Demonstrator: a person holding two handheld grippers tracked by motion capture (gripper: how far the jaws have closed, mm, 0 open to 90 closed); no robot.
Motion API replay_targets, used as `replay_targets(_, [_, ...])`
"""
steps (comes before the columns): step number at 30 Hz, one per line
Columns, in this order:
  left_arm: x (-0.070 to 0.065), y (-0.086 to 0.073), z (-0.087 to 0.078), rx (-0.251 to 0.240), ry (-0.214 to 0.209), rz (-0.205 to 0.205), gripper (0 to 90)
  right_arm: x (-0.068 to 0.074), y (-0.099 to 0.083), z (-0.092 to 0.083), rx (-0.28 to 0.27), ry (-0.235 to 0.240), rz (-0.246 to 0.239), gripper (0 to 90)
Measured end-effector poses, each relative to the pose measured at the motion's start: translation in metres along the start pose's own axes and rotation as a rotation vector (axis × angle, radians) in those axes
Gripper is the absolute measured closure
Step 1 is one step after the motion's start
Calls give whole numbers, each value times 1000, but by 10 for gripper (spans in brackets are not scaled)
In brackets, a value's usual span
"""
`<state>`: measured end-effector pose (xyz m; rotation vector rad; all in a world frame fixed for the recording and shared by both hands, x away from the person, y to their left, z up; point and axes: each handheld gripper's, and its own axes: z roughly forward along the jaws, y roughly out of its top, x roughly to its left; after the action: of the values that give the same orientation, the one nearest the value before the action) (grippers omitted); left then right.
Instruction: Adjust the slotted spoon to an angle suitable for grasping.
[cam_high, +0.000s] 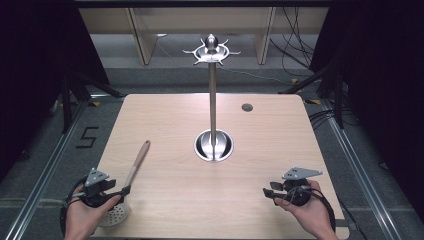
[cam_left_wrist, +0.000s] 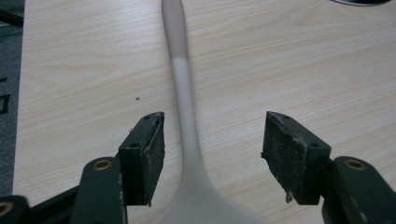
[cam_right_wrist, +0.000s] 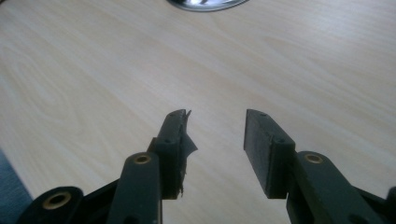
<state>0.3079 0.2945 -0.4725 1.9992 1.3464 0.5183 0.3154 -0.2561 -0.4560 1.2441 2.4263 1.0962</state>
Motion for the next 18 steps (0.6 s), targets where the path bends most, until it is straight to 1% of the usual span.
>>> replay_targets(1, [0,0,0,0,0,0,379,0,0,0,0,0,0,594])
replay_targets(2, [0,2,1,13,8,2,379,0,1,1,8,-22,0,590])
replay_targets(3, [0,5,3,18,11,14,378,0,1,4,40,-16,-4,589])
replay_targets(4, [-2,8,3,33,9,-9,375,1,1,5,39,-14,-2,587])
replay_targets(5, [-3,12,5,45,17,-19,370,-1,1,8,29,-17,-27,587])
replay_targets(6, [-3,22,10,80,23,-24,367,0,2,7,47,-22,-27,587])
replay_targets(7, [-3,22,10,80,23,-24,361,1,2,8,41,-25,-35,587])
replay_targets(8, [-4,27,12,106,26,-31,349,2,3,7,50,-24,-27,587])
replay_targets(9, [-2,38,18,197,26,9,336,4,3,7,29,-24,-22,587])
replay_targets(10, [-2,38,18,197,26,9,330,4,3,7,29,-24,-22,587])
replay_targets(11, [-2,43,20,236,30,10,331,4,3,5,38,-29,-41,587])
replay_targets(12, [-1,49,23,246,28,20,331,4,3,5,38,-29,-41,587])
replay_targets(13, [0,55,26,257,31,31,332,5,3,5,38,-37,-54,587])
replay_targets(14, [0,60,29,276,42,24,334,7,2,7,16,-28,-24,587])
replay_targets(15, [1,65,30,307,50,30,336,7,4,4,53,-31,-38,587])
replay_targets(16, [2,69,32,320,51,27,341,7,4,4,56,-28,-39,587])
replay_targets(17, [3,72,33,330,50,32,354,7,4,4,55,-31,-41,587])
replay_targets(18, [4,76,35,327,54,13,378,7,4,5,51,-33,-48,587])
